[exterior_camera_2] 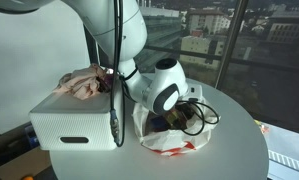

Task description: Remove the strawberry, the sponge and the beetroot plushy from the and put them on the basket

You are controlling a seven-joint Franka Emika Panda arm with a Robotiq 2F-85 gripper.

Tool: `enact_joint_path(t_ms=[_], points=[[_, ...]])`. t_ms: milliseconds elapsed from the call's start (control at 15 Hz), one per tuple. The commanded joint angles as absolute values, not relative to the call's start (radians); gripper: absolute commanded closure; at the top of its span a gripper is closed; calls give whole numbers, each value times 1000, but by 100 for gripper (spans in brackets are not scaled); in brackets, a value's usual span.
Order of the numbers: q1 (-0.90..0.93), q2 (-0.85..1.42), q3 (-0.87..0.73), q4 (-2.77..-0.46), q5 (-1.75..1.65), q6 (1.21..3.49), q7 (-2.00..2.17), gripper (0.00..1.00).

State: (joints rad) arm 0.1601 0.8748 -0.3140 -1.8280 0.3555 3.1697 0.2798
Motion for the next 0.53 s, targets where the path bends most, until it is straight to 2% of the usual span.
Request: enact_joint_path(t_ms=[0,267,467], points=[[180,831,-331,-1877,323,3173,301,74],[232,749,-374,-1965,318,3124,303,74],[353,602,-483,-2108,265,2998,315,74]])
